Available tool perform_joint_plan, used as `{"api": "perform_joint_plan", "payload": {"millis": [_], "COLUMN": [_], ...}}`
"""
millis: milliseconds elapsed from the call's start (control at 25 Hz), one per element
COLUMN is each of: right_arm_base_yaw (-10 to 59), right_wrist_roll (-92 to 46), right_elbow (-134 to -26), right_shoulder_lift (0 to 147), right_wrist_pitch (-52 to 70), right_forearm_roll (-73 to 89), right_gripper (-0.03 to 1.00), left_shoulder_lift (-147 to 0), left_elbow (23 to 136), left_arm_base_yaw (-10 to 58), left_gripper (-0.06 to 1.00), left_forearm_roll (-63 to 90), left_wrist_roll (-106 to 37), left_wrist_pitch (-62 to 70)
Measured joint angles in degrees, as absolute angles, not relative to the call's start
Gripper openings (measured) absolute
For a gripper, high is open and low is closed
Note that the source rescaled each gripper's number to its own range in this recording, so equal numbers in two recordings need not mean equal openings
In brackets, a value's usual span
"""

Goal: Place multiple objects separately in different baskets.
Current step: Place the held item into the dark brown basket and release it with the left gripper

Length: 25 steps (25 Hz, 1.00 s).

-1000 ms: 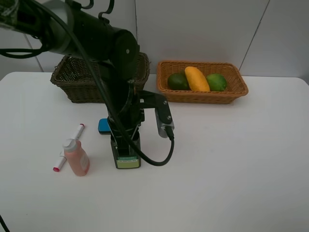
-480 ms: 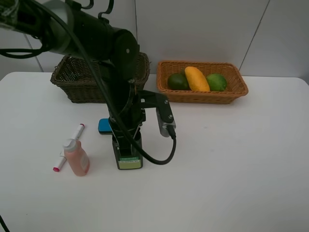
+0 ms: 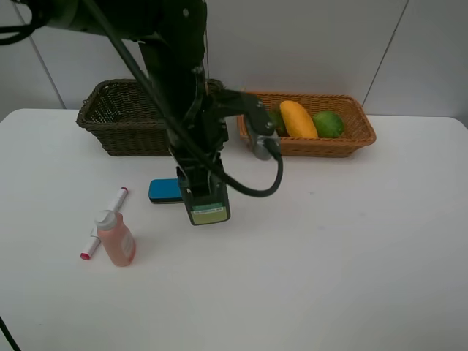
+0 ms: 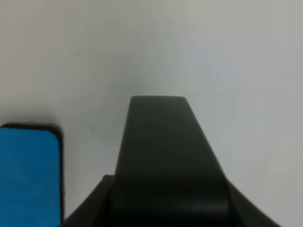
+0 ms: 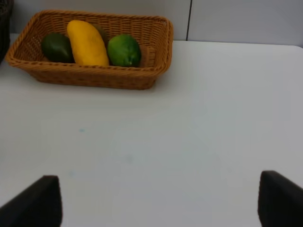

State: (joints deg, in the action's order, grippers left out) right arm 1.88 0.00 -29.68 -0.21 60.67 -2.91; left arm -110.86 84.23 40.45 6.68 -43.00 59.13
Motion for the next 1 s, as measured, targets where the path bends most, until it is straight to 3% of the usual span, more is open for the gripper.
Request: {"api": "perform_joint_plan", "payload": {"millis": [440,1000], "right_arm_base_yaw": [1.88,1.88], "right_wrist_roll": [0.0,0.0], "right_elbow": [-29.68,-29.68], "right_shoulder_lift": [-0.21,-0.21], "right_wrist_pitch": [60.67,60.67], "right_forearm_roll": [-2.91,-2.91], "right_gripper": [0.99,0.99], "left_shoulder_lift": [-110.42,-111.07], "left_elbow": [100.12,100.96], "left_arm_base_yaw": [30.73,16.87], "left_gripper": [0.39,0.39], "left_forearm_roll": [2.49,-2.17], "left_wrist_roll": [-42.43,-42.43], "left_wrist_pitch": [64.5,44.39]}}
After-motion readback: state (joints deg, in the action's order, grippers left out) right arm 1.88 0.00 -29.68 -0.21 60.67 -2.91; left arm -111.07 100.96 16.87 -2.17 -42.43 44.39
